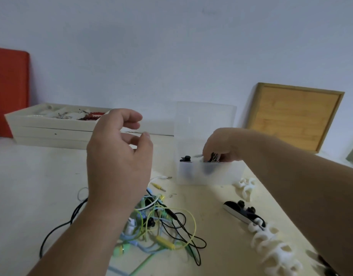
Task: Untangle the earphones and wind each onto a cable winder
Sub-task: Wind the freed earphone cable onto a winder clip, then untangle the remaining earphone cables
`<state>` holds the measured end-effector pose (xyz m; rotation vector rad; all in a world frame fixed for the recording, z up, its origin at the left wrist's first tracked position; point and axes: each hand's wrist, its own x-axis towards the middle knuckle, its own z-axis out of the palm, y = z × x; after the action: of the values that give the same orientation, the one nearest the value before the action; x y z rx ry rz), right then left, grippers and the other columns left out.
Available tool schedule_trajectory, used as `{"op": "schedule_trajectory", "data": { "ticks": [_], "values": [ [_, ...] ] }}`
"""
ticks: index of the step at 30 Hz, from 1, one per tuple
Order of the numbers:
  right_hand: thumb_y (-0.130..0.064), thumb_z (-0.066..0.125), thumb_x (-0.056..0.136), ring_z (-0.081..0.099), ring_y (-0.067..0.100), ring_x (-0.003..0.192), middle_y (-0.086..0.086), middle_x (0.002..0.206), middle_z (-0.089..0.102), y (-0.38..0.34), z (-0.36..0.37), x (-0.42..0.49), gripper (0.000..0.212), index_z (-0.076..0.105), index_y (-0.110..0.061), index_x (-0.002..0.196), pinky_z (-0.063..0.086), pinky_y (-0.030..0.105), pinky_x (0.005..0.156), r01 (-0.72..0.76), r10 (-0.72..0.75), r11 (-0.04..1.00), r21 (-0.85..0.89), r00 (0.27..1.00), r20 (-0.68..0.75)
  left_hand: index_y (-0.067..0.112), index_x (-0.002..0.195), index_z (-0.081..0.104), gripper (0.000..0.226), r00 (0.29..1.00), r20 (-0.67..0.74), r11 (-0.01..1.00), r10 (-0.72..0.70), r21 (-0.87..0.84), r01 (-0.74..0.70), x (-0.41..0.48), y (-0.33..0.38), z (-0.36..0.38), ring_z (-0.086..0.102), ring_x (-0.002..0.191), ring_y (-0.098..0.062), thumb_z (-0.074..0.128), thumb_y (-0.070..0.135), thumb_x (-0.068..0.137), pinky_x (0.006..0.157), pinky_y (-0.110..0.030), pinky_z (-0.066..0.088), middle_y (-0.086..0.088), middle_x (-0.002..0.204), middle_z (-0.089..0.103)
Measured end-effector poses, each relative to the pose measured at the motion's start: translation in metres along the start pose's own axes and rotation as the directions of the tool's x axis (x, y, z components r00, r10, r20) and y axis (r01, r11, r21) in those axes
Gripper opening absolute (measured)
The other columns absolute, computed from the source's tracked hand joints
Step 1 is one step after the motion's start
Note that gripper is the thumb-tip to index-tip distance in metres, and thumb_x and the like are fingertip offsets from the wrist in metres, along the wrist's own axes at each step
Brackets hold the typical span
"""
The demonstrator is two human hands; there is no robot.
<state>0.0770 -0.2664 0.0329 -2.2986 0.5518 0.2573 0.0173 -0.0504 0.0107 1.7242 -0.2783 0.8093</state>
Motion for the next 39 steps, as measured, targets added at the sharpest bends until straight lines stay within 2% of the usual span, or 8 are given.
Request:
{"op": "schedule_trajectory", "data": {
  "ticks": [6,11,14,18,23,29,33,39],
  "values": [
    [0.004,0.060,0.082,0.061,0.024,0.089,0.005,0.094,0.062,-0.002,0.004,0.004,0.041,0.069,-0.011,0.119,0.055,0.028,0.082,0.082,-0.065,0.975,-0.206,0.994,0.086,0.028,0.106,0.059,0.025,1.000,0.007,1.000,-0.003,0.032,0.002,0.001,-0.005,0.000,0.067,0.073,-0.005,0.066,0.011,0.088,0.069,-0.036,0.056,0.009,0.104,0.063],
    [-0.024,0.059,0.090,0.048,0.019,0.061,0.007,0.092,0.068,-0.002,0.006,-0.002,0.036,0.068,-0.007,0.120,0.032,0.017,0.046,0.122,-0.180,0.801,-0.587,0.983,-0.043,0.028,0.104,0.060,0.022,1.000,0.008,0.995,-0.024,0.099,0.023,0.006,-0.010,-0.003,0.064,0.072,0.000,0.066,0.015,0.088,0.062,-0.011,0.043,0.011,0.102,0.063],
    [-0.026,0.061,0.089,0.046,0.022,0.065,0.011,0.087,0.064,0.000,0.013,0.004,0.016,0.068,-0.015,0.099,0.031,0.014,0.042,0.113,-0.189,0.823,-0.557,0.979,-0.081,0.026,0.098,0.063,0.014,0.994,0.061,0.981,-0.091,0.175,0.079,0.010,-0.015,-0.004,0.062,0.066,-0.002,0.065,0.016,0.089,0.059,-0.014,0.040,0.011,0.093,0.066],
    [-0.023,0.078,0.081,0.057,0.022,0.083,0.018,0.103,0.070,0.004,0.005,0.005,0.037,0.072,-0.005,0.112,0.049,0.029,0.076,0.179,-0.216,0.912,-0.369,0.975,-0.061,0.028,0.095,0.064,0.010,0.950,0.245,0.947,-0.195,0.300,0.117,0.007,-0.023,-0.001,0.062,0.070,-0.004,0.064,0.020,0.090,0.059,-0.021,0.042,0.014,0.087,0.066],
    [-0.017,0.070,0.086,0.059,0.013,0.052,0.008,0.086,0.076,-0.001,0.002,-0.042,0.008,0.076,-0.012,0.088,0.044,0.020,0.048,0.364,-0.421,0.906,-0.217,0.831,-0.364,0.032,0.091,0.067,0.010,0.882,0.408,0.938,-0.234,0.333,0.095,0.006,-0.024,-0.001,0.062,0.073,0.000,0.065,0.023,0.090,0.060,-0.019,0.042,0.015,0.084,0.066],
    [-0.050,0.073,0.081,0.060,0.005,0.051,-0.009,0.068,0.074,0.014,0.037,-0.116,0.030,0.076,-0.020,0.076,0.045,0.024,0.057,0.417,-0.295,0.846,-0.333,0.886,0.359,0.034,0.091,0.070,0.027,0.622,0.758,0.974,-0.198,0.226,0.035,0.006,-0.013,-0.012,0.069,0.085,0.004,0.080,0.015,0.075,0.084,-0.029,0.057,0.018,0.087,0.074],
    [-0.018,0.072,0.084,0.056,0.006,0.048,-0.005,0.060,0.069,0.030,0.055,-0.106,0.014,0.073,-0.017,0.070,0.039,0.015,0.048,0.451,-0.439,0.892,-0.035,0.881,0.177,0.041,0.113,0.063,0.056,0.389,0.876,0.915,-0.284,0.370,-0.164,0.000,-0.014,-0.012,0.058,0.100,0.016,0.089,0.030,0.065,0.090,-0.018,0.050,0.026,0.104,0.067],
    [-0.053,0.074,0.080,0.044,0.006,0.044,-0.005,0.052,0.055,0.044,0.070,-0.112,0.040,0.071,-0.014,0.073,0.034,0.016,0.045,0.419,-0.409,0.904,-0.084,0.905,0.120,0.044,0.110,0.060,0.057,0.430,0.845,0.876,-0.318,0.435,-0.206,0.000,-0.018,-0.010,0.058,0.099,0.011,0.090,0.029,0.063,0.085,-0.020,0.052,0.028,0.103,0.062]
  ]
}}
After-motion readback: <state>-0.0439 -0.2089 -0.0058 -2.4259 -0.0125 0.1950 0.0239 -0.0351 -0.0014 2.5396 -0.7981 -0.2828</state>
